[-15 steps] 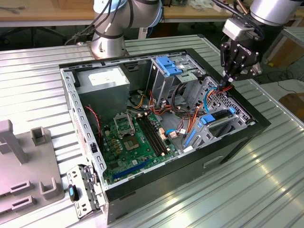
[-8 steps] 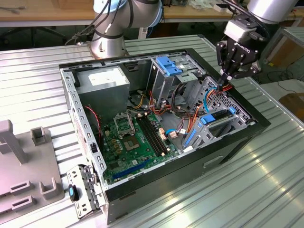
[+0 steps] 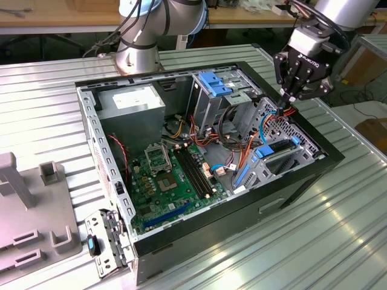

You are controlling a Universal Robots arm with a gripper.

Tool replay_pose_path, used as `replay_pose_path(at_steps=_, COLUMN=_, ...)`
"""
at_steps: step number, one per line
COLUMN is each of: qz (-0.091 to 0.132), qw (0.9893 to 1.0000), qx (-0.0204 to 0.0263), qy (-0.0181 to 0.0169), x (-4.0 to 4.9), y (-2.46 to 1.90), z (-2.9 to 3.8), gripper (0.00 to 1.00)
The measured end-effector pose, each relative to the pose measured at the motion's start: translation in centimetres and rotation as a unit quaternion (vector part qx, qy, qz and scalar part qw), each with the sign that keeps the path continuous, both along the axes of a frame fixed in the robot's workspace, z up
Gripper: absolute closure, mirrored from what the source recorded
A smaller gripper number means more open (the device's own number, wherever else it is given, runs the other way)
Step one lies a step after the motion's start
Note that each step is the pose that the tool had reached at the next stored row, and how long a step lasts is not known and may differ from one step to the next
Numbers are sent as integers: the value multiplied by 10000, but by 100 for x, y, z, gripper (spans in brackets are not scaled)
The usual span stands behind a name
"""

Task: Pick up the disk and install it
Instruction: 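Insert the first disk wire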

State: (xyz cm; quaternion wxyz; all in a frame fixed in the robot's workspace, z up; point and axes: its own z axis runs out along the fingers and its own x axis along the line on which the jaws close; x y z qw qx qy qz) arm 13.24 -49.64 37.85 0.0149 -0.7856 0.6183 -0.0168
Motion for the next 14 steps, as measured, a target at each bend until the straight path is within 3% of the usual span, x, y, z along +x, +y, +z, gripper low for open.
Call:
replay_pose_path(at_steps=7, qz=272, qw=9996, qx=-1, qy=0, x=5, y=11, z=0, gripper=89)
replay_pose_path(at_steps=12, qz=636, qw=9980, qx=-1, qy=0, x=10, y=17, z=0, gripper=89)
replay_pose_path(at_steps=14, qz=648, qw=9979, qx=0, qy=0, x=10, y=14, z=0, gripper=89)
